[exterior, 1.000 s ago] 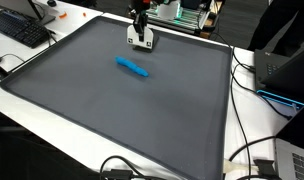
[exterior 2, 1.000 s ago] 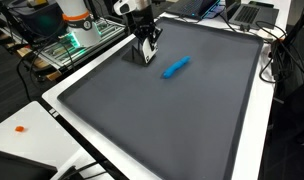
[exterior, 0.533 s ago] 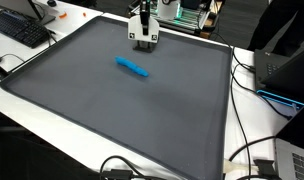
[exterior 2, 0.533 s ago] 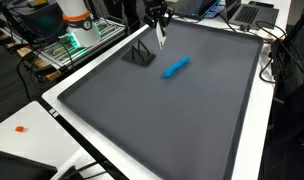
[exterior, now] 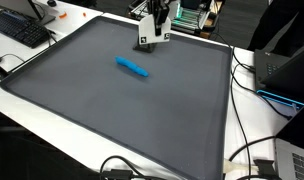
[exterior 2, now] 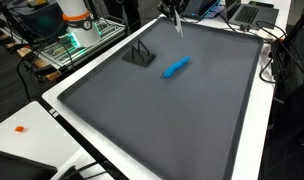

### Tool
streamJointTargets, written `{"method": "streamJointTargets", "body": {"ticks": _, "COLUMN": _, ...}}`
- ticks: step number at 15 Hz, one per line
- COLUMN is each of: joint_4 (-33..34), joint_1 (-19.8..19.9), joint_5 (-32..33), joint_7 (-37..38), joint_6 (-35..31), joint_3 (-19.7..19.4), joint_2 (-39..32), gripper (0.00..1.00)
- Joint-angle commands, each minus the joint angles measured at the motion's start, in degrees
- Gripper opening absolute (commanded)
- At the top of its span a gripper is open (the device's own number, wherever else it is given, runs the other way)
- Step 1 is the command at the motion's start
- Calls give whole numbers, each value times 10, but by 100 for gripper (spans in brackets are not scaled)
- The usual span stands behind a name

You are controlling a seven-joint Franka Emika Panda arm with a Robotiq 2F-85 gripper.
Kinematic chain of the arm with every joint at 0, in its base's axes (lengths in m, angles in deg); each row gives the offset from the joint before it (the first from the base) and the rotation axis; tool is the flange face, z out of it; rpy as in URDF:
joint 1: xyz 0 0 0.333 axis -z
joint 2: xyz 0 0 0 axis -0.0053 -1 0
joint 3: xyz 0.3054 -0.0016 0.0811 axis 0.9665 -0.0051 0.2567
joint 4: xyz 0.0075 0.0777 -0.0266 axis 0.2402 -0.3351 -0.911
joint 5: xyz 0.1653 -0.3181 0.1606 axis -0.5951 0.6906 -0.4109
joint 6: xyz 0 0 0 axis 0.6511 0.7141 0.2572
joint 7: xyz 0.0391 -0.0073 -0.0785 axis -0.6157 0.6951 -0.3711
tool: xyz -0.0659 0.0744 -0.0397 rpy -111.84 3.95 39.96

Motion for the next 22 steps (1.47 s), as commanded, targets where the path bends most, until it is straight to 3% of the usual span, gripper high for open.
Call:
{"method": "streamJointTargets", "body": {"ticks": 1, "joint_4": 56, "joint_1": 2, "joint_5": -5, "joint_7": -82, "joint_6": 49, "joint_3": 1, "joint_2": -45, "gripper": 1}}
{"method": "streamJointTargets", "body": {"ticks": 6, "joint_4": 122, "joint_1": 3, "joint_5": 8, "joint_7": -156, "joint_6": 94, "joint_3": -2, "joint_2": -103, "gripper": 1}}
{"method": "streamJointTargets", "body": {"ticks": 9, "joint_4": 153, "joint_1": -1, "joint_5": 41, "joint_7": -157, "joint_6": 100, "joint_3": -11, "joint_2": -134, "gripper": 1}}
{"method": "streamJointTargets", "body": {"ticks": 10, "joint_4": 127, "joint_1": -3, "joint_5": 18, "joint_7": -152, "joint_6": 85, "joint_3": -7, "joint_2": -110, "gripper": 1}}
{"method": "streamJointTargets", "body": {"ticks": 19, "joint_4": 135, "joint_1": -4, "joint_5": 21, "joint_7": -153, "joint_6": 85, "joint_3": -9, "joint_2": -117, "gripper": 1}}
{"method": "streamJointTargets", "body": {"ticks": 22, "joint_4": 153, "joint_1": -8, "joint_5": 60, "joint_7": -193, "joint_6": 105, "joint_3": -7, "joint_2": -134, "gripper": 1}}
